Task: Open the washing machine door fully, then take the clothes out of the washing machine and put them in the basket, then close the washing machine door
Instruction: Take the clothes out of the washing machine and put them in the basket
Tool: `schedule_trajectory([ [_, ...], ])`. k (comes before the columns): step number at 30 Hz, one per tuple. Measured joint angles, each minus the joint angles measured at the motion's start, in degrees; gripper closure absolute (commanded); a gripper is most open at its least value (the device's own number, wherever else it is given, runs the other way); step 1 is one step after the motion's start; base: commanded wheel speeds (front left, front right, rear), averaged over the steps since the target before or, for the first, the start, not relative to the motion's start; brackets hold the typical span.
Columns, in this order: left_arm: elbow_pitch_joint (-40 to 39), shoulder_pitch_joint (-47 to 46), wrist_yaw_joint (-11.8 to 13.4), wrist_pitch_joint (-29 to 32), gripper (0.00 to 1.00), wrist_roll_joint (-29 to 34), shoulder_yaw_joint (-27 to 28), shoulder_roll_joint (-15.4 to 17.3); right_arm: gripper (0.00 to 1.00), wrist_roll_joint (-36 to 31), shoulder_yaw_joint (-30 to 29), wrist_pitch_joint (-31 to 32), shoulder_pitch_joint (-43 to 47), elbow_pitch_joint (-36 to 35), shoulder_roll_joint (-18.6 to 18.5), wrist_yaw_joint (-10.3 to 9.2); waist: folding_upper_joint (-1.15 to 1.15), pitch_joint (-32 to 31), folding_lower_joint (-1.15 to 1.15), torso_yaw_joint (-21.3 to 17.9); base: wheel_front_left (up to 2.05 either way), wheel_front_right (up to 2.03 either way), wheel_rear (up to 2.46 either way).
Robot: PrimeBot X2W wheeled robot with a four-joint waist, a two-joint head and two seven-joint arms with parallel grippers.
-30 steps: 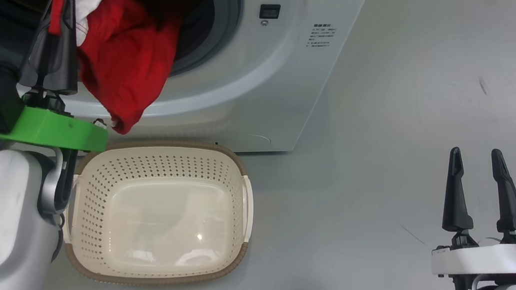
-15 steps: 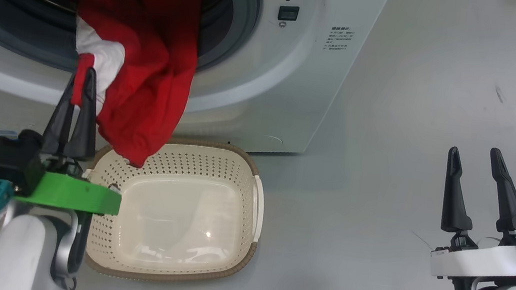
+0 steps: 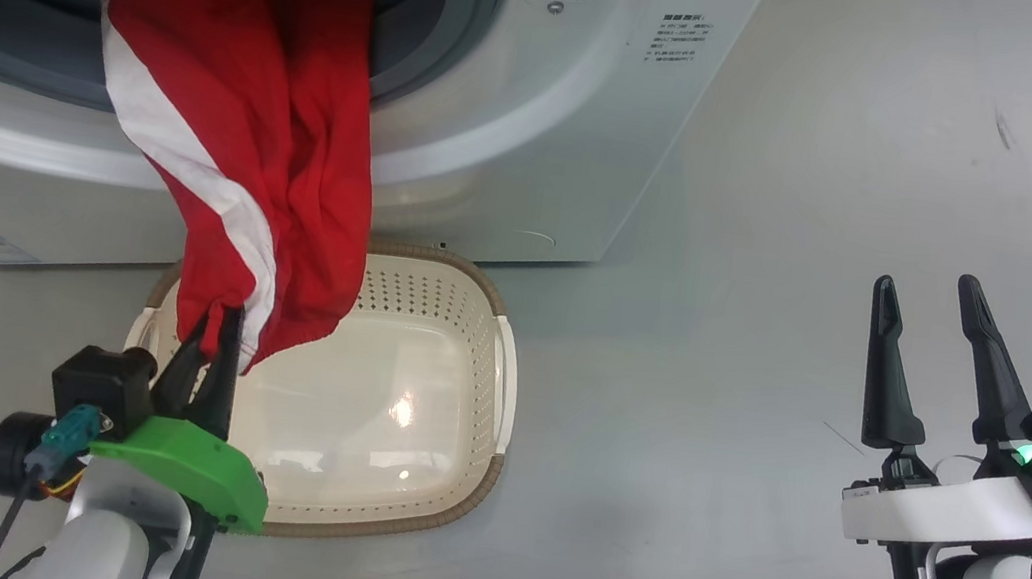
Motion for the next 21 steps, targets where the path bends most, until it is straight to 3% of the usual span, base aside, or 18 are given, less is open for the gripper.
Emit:
schedule_trajectory([
  [7, 8.3, -1.1, -1.1, 3.0, 1.0, -0.6, -0.6, 0.0, 0.0, 0.6, 0.6, 0.0, -1.4, 0.0, 0.2, 0.0, 0.0, 2.4, 0.0, -1.9, 0.0, 0.0, 0.0],
  [21, 23.9, -12.3, -2.4, 6.3, 1.0, 0.0, -2.2, 0.1, 0.0, 1.8, 1.0, 0.0, -4.4, -0.1, 0.3, 0.0, 0.0, 7.1, 0.0, -5.9, 0.0, 0.0, 0.0],
])
